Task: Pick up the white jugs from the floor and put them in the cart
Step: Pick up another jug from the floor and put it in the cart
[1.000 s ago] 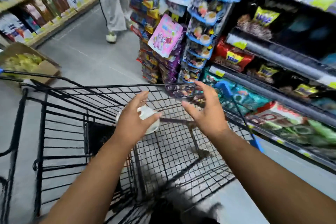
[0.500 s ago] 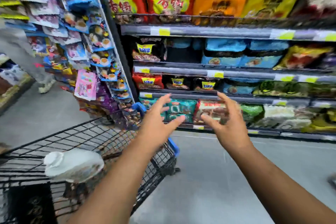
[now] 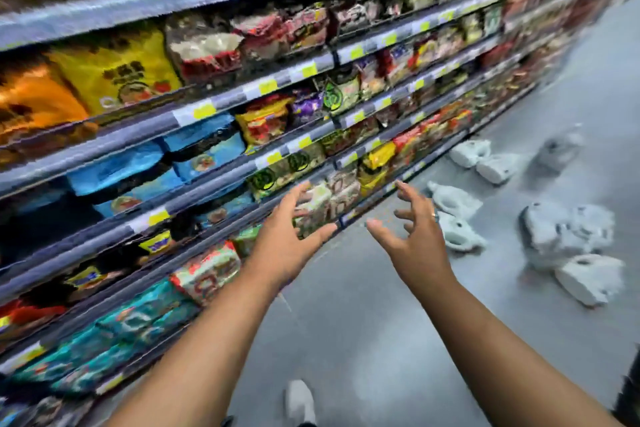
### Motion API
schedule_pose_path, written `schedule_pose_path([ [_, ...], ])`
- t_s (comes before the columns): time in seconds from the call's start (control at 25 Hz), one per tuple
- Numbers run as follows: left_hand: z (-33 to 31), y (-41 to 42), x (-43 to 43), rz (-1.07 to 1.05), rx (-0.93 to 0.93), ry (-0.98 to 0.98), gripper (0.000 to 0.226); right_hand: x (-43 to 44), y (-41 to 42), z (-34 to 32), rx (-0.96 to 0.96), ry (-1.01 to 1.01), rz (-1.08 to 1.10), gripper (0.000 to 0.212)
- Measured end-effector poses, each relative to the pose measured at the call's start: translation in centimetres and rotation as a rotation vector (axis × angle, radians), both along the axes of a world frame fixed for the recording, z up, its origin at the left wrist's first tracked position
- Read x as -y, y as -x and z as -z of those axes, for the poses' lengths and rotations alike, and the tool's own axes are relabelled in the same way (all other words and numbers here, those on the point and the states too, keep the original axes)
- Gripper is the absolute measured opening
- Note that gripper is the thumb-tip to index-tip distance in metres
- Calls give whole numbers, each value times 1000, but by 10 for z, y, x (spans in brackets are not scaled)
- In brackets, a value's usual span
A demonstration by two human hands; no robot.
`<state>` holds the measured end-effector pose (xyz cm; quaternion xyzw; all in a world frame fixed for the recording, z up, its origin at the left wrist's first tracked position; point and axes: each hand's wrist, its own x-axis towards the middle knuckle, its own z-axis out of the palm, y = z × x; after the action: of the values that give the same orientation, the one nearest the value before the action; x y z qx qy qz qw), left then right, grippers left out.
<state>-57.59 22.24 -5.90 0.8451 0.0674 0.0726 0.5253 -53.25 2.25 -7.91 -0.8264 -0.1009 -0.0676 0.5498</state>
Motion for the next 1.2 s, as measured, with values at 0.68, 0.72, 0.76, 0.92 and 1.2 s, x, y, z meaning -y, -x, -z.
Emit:
schedule_pose_path([
  [0.68,34,-355,173,677,-165,-4,81,160,-222,50,-161,-105,697,69],
  [0.72,39,-371,185,692,-182,10,80,170,-235,56,-177,-107,722,72],
  [0.76,45,-390,201,701,-203,27,79,183,-252,64,-192,-108,749,75],
  [0.92,68,-478,277,671,-268,123,72,245,-339,99,-237,-107,802,86],
  [1.2,124,-608,360,638,-410,52,73,330,-466,151,-397,-186,875,86],
])
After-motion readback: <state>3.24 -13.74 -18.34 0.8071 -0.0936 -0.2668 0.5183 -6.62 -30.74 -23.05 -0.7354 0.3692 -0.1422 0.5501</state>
